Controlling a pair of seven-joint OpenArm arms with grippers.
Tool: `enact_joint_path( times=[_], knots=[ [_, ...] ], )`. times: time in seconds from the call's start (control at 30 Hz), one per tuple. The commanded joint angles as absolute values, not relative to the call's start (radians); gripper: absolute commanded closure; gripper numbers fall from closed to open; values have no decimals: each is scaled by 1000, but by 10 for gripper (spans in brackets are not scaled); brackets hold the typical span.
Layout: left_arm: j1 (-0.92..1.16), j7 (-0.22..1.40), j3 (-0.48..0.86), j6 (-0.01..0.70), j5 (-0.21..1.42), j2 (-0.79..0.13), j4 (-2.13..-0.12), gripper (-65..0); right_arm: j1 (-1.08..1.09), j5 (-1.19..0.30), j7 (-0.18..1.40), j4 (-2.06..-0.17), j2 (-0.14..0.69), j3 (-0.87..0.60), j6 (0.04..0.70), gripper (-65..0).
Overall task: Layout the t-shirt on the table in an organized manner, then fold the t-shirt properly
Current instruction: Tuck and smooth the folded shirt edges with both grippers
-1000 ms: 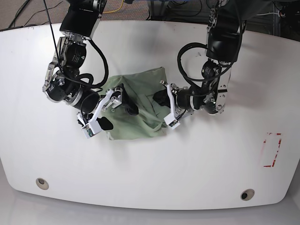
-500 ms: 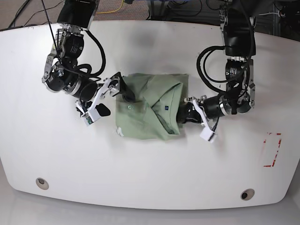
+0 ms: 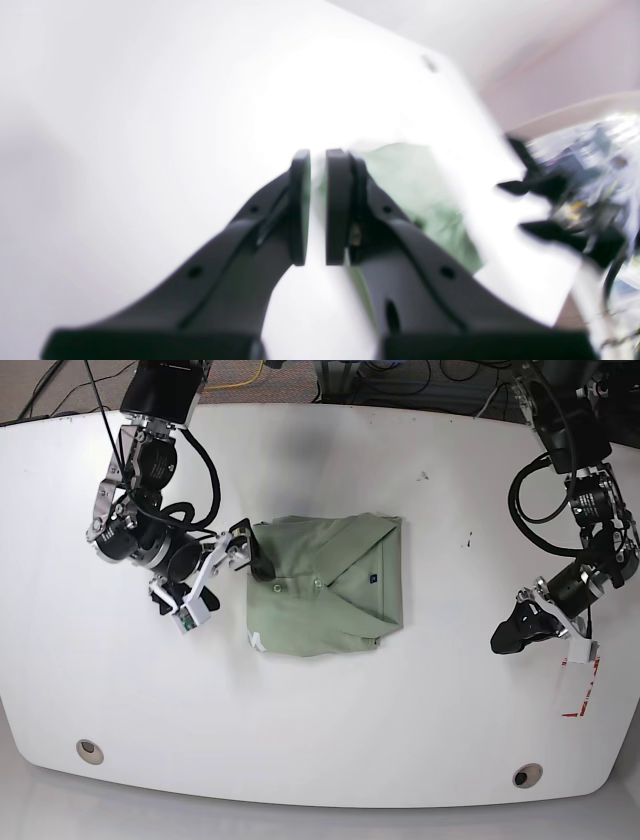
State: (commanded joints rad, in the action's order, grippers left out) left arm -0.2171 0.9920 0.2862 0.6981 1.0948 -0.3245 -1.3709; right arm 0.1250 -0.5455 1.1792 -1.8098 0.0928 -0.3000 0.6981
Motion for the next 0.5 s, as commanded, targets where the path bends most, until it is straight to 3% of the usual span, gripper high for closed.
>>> enact_joint_path(
  times=[0.17, 0.3, 0.47, 0.5],
  knots=[
    [-186, 986, 70, 698, 1093, -321, -1448, -44, 229, -509, 1158, -1695, 84, -300, 698, -626],
    [-171, 986, -88, 698, 1032, -269, -1483, -43, 288, -503, 1049, -1563, 82, -298, 698, -395],
    [-104, 986, -140, 698, 865, -194, -1527, -43, 343, -501, 992, -1417, 87, -297, 698, -105],
    [-94, 986, -142, 698, 835, -183, -1532, -43, 349, -501, 981, -1397, 88, -295, 698, -87]
  ],
)
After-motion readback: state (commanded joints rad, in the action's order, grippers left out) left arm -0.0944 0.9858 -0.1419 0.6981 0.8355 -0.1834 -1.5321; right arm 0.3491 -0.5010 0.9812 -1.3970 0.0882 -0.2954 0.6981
